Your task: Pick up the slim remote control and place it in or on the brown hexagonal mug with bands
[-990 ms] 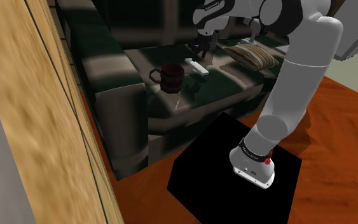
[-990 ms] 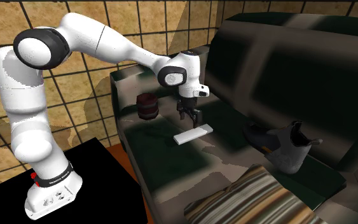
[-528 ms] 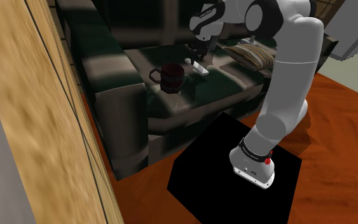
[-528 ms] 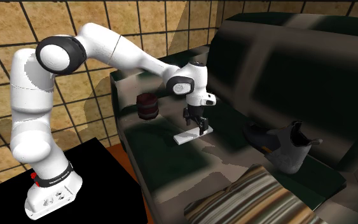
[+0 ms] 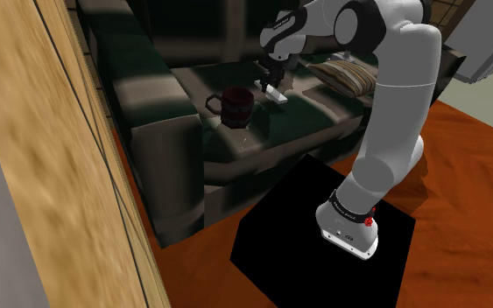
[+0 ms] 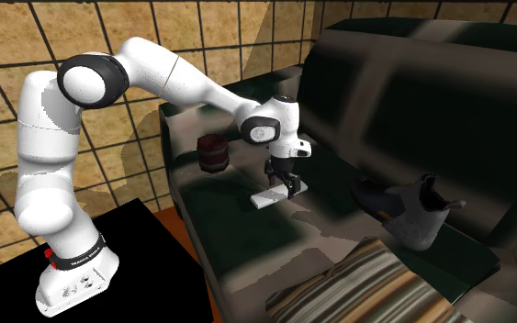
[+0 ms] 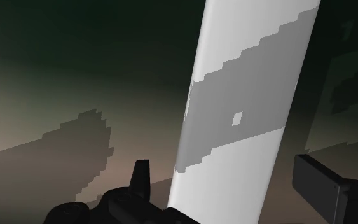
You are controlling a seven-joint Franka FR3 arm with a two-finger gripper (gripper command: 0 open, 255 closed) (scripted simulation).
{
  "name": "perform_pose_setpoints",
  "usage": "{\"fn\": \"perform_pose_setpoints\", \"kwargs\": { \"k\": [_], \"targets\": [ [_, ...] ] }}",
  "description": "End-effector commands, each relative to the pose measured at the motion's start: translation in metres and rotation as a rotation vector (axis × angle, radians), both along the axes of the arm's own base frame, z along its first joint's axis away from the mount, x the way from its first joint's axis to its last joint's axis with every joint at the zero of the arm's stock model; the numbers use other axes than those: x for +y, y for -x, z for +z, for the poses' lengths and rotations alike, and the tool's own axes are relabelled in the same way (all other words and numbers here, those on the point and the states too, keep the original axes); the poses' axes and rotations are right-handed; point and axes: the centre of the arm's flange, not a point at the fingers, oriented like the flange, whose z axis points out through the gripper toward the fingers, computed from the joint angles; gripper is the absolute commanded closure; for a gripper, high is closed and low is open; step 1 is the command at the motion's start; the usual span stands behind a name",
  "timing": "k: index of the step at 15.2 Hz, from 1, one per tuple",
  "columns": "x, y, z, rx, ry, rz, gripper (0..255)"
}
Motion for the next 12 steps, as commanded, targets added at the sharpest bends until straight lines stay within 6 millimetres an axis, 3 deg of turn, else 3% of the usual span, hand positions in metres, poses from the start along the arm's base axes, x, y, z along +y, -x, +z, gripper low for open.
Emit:
{"fn": "perform_pose_setpoints", "kwargs": {
  "k": [1,2,3,12],
  "targets": [
    [-0.0001,0.0,-0.0001,0.0,0.0,0.0,0],
    [0.0,0.0,0.0,0.0,0.0,0.0,0],
    [0.0,0.0,0.0,0.0,0.0,0.0,255],
    [-0.0001,0.0,-0.0001,0.0,0.0,0.0,255]
  ]
}}
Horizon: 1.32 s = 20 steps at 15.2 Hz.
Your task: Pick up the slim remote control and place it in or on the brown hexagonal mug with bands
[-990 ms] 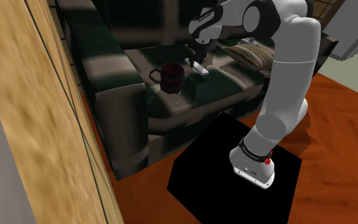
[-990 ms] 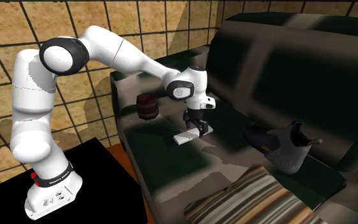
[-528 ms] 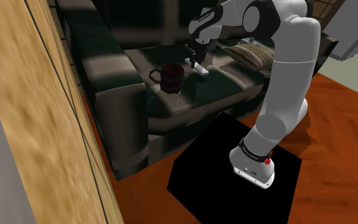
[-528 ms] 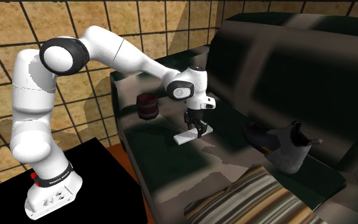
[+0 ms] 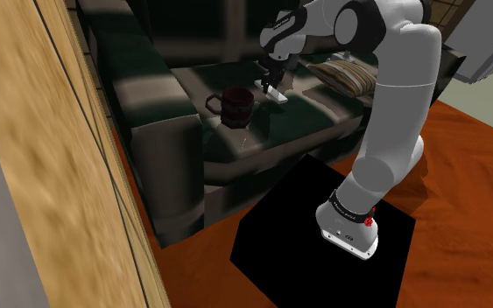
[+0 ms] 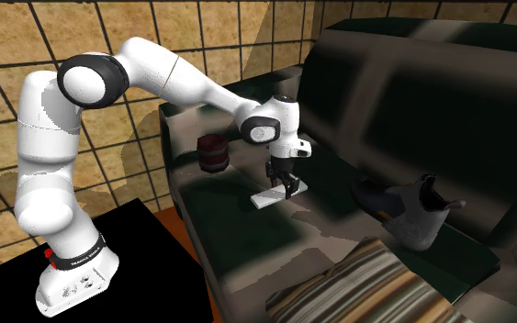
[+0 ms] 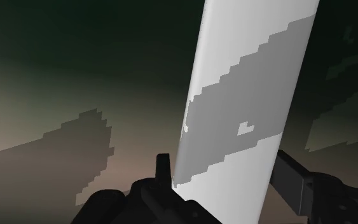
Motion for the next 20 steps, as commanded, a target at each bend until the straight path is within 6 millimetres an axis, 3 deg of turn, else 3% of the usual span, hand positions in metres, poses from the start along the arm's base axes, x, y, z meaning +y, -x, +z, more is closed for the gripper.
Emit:
{"fn": "perform_pose_setpoints", "kwargs": {
  "k": [1,20],
  "targets": [
    [0.0,0.0,0.005,0.0,0.0,0.0,255],
    [0.0,0.0,0.105,0.0,0.0,0.0,255]
  ]
}}
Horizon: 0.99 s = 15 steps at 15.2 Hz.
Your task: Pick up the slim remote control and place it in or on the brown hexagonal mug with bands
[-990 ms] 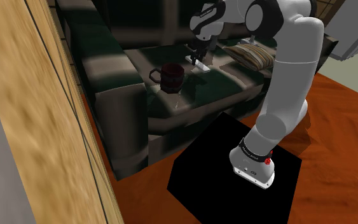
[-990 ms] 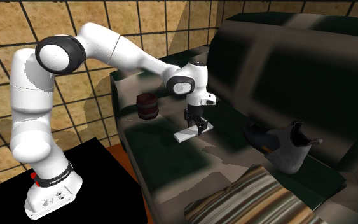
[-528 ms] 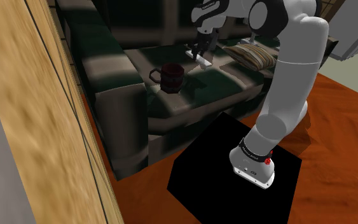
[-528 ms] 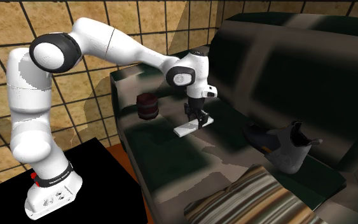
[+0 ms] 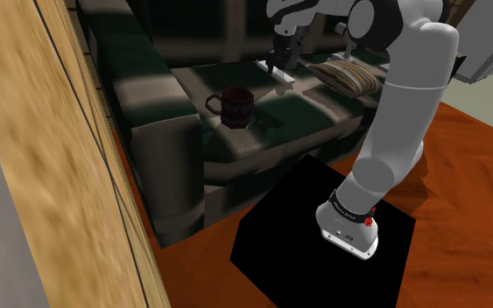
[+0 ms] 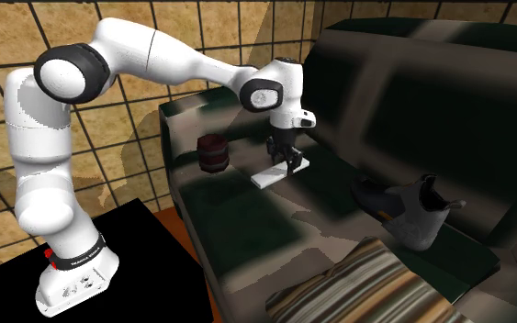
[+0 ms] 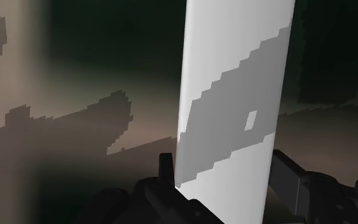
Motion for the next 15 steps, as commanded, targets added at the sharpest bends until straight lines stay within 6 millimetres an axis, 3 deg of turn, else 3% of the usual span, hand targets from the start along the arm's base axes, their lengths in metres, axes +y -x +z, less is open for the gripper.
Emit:
{"fn": "perform_pose_setpoints", "kwargs": {
  "k": [1,15],
  "targets": [
    [0.001,0.0,0.011,0.0,0.0,0.0,255],
    [0.001,0.0,0.085,0.0,0.0,0.0,255]
  ]
}}
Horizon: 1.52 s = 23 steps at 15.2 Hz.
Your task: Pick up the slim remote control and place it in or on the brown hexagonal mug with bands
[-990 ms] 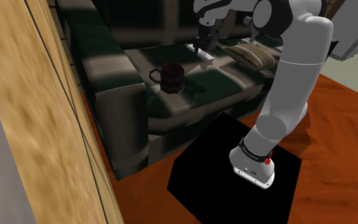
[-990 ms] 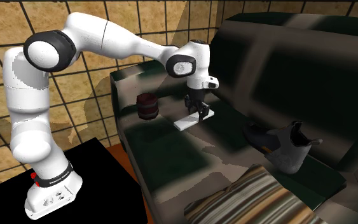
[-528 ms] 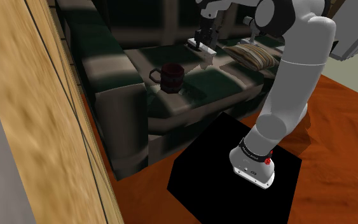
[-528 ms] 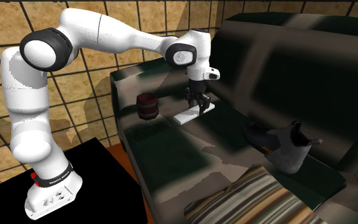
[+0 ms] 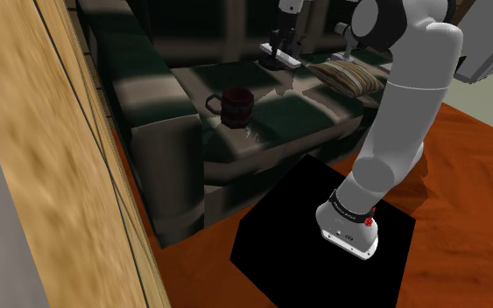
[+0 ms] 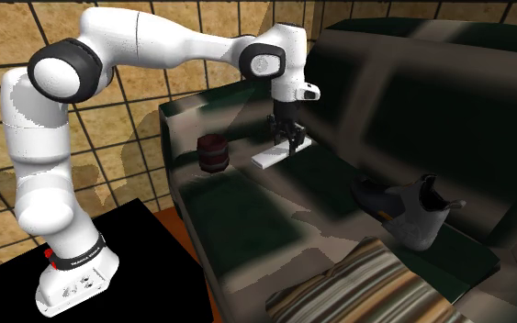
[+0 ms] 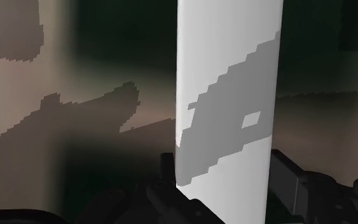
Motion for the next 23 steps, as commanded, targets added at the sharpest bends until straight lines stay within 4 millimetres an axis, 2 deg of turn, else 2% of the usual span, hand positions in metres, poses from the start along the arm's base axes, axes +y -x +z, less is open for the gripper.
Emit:
{"fn": "perform_pose_setpoints", "kwargs": {
  "k": [1,2,23],
  "targets": [
    [0.001,0.002,0.011,0.0,0.0,0.0,255],
    [0.001,0.002,0.013,0.0,0.0,0.0,255],
    [0.277,0.025,0.017,0.0,0.0,0.0,255]
  ]
}}
